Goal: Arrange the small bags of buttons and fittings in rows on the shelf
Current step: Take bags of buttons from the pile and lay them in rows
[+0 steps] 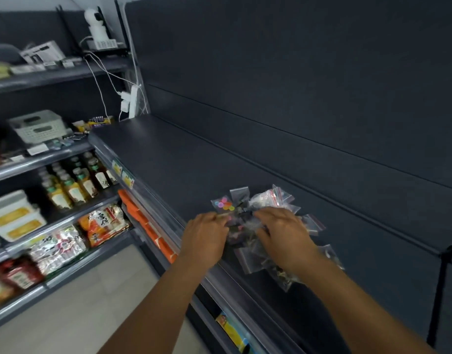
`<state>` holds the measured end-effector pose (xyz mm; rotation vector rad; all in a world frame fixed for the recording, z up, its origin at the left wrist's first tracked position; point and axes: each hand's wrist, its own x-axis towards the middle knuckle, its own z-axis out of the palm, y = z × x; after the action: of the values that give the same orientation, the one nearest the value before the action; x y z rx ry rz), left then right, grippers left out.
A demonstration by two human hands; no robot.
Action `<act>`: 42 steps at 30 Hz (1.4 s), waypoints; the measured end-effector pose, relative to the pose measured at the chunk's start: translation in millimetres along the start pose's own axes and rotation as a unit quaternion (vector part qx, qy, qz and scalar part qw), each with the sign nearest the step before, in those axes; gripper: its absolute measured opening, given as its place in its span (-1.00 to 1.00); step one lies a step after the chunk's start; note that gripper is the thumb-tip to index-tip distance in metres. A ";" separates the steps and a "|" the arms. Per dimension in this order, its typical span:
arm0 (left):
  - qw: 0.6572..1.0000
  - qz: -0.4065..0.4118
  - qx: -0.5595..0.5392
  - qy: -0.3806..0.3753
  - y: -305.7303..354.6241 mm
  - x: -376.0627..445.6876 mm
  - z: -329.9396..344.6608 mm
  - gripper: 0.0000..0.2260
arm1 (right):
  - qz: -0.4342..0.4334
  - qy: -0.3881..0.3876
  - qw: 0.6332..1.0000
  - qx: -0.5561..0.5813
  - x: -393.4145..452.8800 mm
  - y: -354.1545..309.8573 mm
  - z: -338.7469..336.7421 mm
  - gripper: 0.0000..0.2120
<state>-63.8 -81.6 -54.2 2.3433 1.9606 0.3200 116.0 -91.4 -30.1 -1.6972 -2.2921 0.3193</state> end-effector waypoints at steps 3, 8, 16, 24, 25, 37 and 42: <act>1.000 -0.013 -0.009 0.014 -17.1 4.7 4.7 -0.67 | -0.040 -0.014 0.999 -0.011 27.0 -4.2 9.9 -0.63; 0.999 -0.041 0.003 0.036 -40.1 18.4 5.7 -0.68 | -0.070 -0.011 0.997 -0.019 63.3 -16.1 21.8 -0.63; 0.998 -0.057 -0.025 0.020 -62.6 42.1 1.3 -0.62 | -0.070 -0.022 0.997 -0.017 117.2 -34.9 30.7 -0.60; 0.995 -0.039 -0.086 -0.015 -77.3 60.5 -6.2 -0.61 | -0.064 -0.145 0.983 -0.090 147.8 -40.0 37.4 -0.46; 0.993 -0.042 -0.105 -0.021 -78.4 62.0 -6.9 -0.61 | -0.058 -0.144 0.984 -0.092 148.7 -40.6 36.6 -0.48; 0.924 -0.091 -0.370 0.026 -75.3 63.2 -26.3 -0.94 | 0.080 0.095 0.974 0.191 128.1 -50.4 12.5 -0.91; 0.834 -0.102 -0.542 -0.003 -56.7 57.4 -42.4 -0.93 | 0.193 0.144 0.891 0.385 91.9 -58.4 -15.1 -0.82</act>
<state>-117.7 -18.3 -16.9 1.3624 1.3647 1.0539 43.3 -20.1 11.4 -1.5867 -1.3150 0.8568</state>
